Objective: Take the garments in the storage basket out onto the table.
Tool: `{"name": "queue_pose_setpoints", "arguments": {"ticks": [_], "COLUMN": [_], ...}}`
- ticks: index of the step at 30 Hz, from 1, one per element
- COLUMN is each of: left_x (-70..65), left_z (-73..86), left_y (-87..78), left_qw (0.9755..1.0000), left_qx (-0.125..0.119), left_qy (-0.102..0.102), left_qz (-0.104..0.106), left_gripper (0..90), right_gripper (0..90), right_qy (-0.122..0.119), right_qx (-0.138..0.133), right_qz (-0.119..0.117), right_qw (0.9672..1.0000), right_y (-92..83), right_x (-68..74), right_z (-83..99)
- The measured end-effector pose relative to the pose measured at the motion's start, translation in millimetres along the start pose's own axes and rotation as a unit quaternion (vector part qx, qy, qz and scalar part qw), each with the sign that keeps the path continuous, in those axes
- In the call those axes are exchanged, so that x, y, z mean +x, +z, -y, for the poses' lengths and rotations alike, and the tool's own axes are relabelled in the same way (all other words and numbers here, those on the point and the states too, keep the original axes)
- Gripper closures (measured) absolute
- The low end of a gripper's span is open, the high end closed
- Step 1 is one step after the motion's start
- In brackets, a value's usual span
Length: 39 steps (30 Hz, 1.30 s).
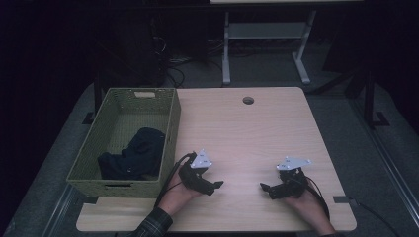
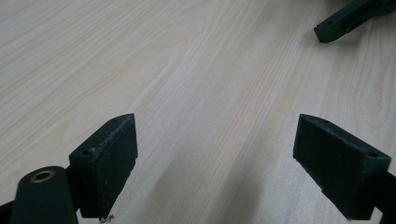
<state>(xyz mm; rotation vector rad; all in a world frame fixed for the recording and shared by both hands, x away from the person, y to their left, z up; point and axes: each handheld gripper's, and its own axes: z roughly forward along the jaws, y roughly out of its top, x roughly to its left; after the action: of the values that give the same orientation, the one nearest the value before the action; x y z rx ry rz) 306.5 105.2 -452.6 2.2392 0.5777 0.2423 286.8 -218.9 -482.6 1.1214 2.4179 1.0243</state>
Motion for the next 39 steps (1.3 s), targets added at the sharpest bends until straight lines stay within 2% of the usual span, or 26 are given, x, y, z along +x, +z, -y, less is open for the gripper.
{"name": "queue_pose_setpoints", "arguments": {"ticks": [14, 15, 19, 29, 35, 39], "left_x": [1.9, 2.0, 2.9, 2.5, 1.9, 2.2], "left_z": [-5.4, -5.9, -7.5, -11.6, -15.1, -19.0], "left_y": [-6.7, -7.3, -9.6, -13.3, -16.5, -20.7], "left_qw": [0.9998, 0.9997, 0.9997, 0.9994, 0.9996, 0.9993], "left_qx": [-0.014, -0.020, -0.018, -0.024, -0.020, -0.026], "left_qy": [-0.006, -0.012, -0.008, -0.013, -0.005, -0.010], "left_qz": [0.009, 0.011, 0.012, 0.020, 0.021, 0.024], "left_gripper": [13.6, 13.6, 13.6, 13.6, 13.8, 13.8], "right_gripper": [3.2, 3.2, 3.2, 3.2, 3.2, 3.2], "right_qy": [0.000, 0.000, 0.000, 0.000, 0.000, 0.000], "right_qx": [0.000, 0.000, 0.000, 0.000, 0.000, 0.000], "right_qz": [0.000, 0.000, 0.000, 0.000, 0.000, 0.000], "right_qw": [1.0000, 1.0000, 1.0000, 1.0000, 1.0000, 1.0000], "right_y": [0.0, 0.0, 0.0, 0.0, 0.0, 0.0], "right_x": [0.0, 0.0, 0.0, 0.0, 0.0, 0.0], "right_z": [0.0, 0.0, 0.0, 0.0, 0.0, 0.0]}}
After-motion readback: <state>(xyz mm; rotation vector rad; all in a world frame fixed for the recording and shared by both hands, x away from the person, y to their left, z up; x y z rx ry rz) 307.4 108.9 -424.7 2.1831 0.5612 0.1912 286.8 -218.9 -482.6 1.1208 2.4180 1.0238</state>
